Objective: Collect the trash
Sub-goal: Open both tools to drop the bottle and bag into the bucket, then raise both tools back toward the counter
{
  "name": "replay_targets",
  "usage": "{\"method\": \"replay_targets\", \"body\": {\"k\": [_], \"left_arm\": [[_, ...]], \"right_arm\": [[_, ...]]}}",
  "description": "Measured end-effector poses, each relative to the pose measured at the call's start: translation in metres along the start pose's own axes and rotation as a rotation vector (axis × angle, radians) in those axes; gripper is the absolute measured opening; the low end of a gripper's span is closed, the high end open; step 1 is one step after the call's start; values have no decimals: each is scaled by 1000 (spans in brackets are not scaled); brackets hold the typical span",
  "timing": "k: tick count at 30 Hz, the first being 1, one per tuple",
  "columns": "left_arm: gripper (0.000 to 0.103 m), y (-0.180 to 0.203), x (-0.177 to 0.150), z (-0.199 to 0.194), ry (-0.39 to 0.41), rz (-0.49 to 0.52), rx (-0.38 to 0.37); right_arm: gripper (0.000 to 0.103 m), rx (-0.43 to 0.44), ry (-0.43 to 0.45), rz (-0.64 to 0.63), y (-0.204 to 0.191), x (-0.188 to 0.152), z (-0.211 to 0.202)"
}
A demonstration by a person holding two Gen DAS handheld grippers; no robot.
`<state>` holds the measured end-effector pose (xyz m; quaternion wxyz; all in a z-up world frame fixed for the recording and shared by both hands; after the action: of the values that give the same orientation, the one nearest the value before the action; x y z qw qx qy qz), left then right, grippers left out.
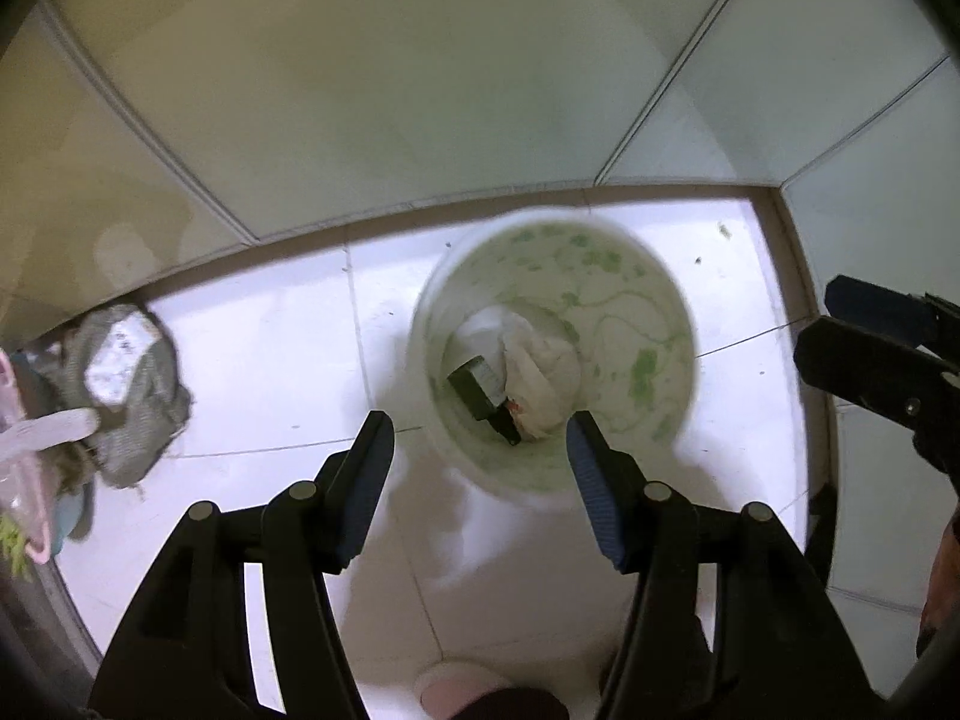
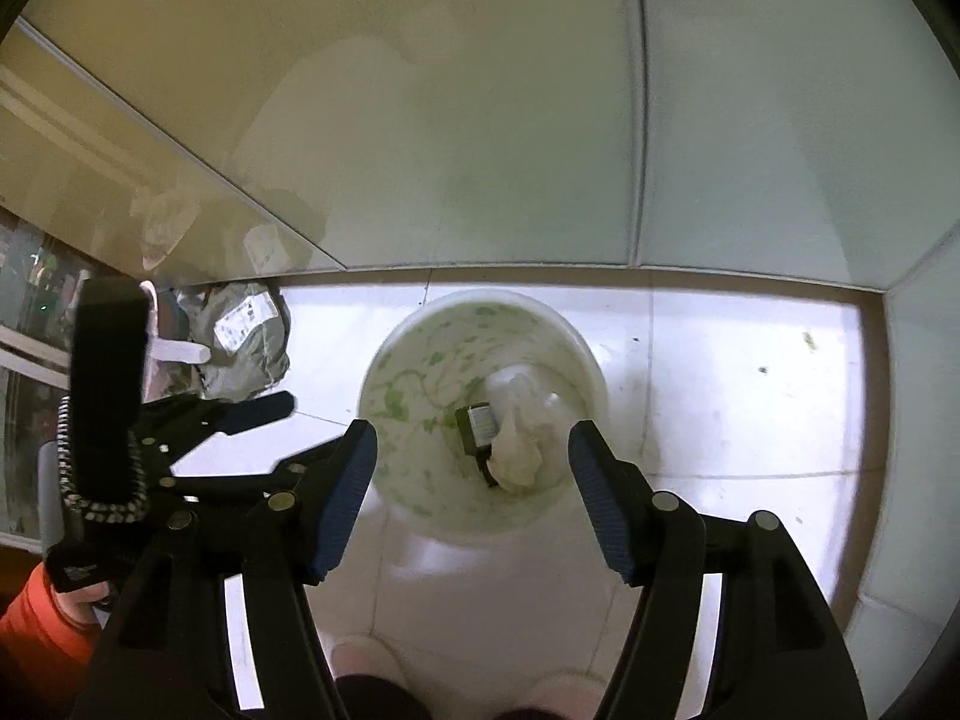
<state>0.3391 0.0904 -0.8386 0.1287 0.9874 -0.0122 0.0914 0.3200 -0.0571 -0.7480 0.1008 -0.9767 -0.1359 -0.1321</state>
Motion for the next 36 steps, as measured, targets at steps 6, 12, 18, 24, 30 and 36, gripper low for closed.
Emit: {"method": "replay_targets", "body": {"k": [6,12,18,24,30,36], "left_arm": [[59,23,10,-113,26,-22,-5],[59,59,34,-260,103,-7,13],[59,91,65,-413,228,9,-2],[59,124,86,-551,392,88,13],[65,130,86,-659,564,150,9],[72,134,80,-724,714,168,34]], "right_arm": [[63,-52,-6,3,-14,19,-104],[63,-67,47,1,-37,52,-232],[63,-96,189,24,-57,92,-385],[63,-126,367,99,-68,113,-513],[63,-210,554,135,-102,120,-592],[63,-234,643,138,-116,128,-624]]}}
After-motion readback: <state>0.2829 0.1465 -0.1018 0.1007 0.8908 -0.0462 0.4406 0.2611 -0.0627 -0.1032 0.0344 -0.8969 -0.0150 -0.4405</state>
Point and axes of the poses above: each gripper's, at about its wrist camera, not at the fingertips, and z roughly the way its jaws point, y to its right, x to its top, the point moved 3 cm from there along z, roughly the way its jaws point, and after that the axes turned 10 degrees about -x, right-handed, at the moved point
